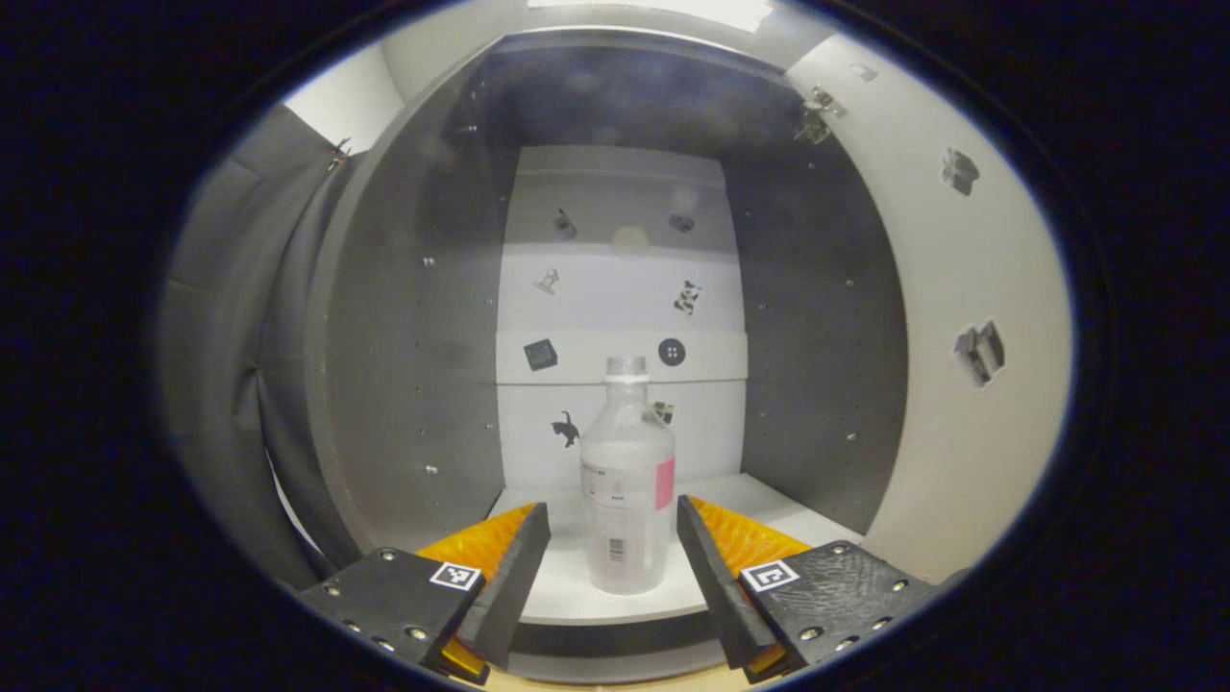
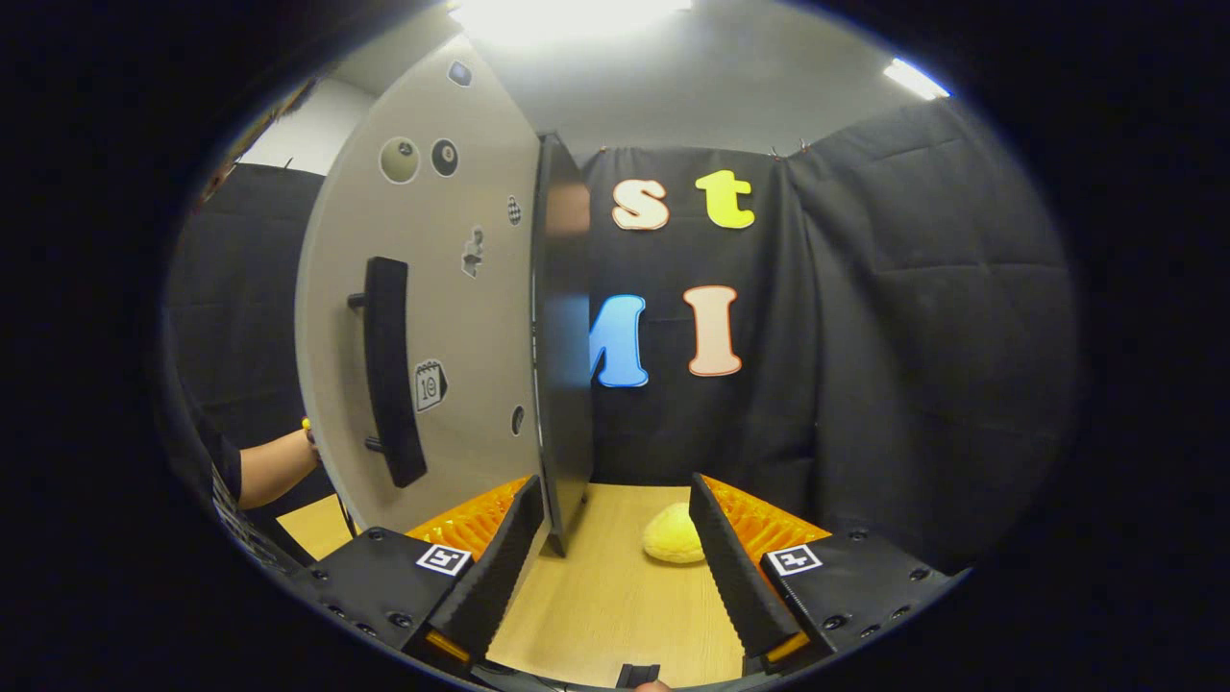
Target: Open the cabinet door with the right hand, grasp the bottle in the cabinet with the left hand and place it on the coaster, then close the cabinet door with the right hand.
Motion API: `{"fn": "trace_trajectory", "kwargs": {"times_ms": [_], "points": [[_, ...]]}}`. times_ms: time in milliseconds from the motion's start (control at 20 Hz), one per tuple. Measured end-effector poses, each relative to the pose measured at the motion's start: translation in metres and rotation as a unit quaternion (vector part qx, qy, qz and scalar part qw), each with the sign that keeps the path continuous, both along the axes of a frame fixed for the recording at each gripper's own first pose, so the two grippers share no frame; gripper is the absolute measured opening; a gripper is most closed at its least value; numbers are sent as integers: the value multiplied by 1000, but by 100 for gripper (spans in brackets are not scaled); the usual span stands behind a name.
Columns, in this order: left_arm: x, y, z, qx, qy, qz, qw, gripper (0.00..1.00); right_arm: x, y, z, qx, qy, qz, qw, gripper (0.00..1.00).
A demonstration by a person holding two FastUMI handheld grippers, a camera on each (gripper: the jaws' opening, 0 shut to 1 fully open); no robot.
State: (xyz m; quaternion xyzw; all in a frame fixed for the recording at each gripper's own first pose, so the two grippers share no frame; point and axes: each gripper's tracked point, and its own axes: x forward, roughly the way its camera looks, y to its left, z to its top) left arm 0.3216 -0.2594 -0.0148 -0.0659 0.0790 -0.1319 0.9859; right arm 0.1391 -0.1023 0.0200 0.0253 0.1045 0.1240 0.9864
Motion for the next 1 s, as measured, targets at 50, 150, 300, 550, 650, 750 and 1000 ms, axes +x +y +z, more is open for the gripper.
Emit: {"fn": "trace_trajectory", "kwargs": {"times_ms": [50, 150, 300, 550, 650, 750, 1000], "points": [[7, -4, -5, -10, 6, -6, 1000, 80, 3, -5, -6, 6, 7, -9, 1000, 96], [18, -10, -11, -29, 17, -14, 999, 81, 11, -15, -15, 16, 21, -28, 999, 96], [32, -8, -12, -28, 13, -6, 1000, 80, 19, -27, -24, 33, 34, -47, 998, 93], [51, -3, -16, 10, 5, 6, 1000, 80, 33, -45, -36, 54, 43, -78, 995, 98], [50, -4, -14, 12, 3, 6, 1000, 75, 38, -51, -40, 61, 43, -85, 994, 98], [48, -4, -14, 10, 4, 5, 1000, 73, 43, -54, -44, 61, 44, -89, 993, 98], [28, 6, 7, 4, -20, 12, 1000, 70, 56, -53, -43, 56, 34, -82, 995, 98]]}}
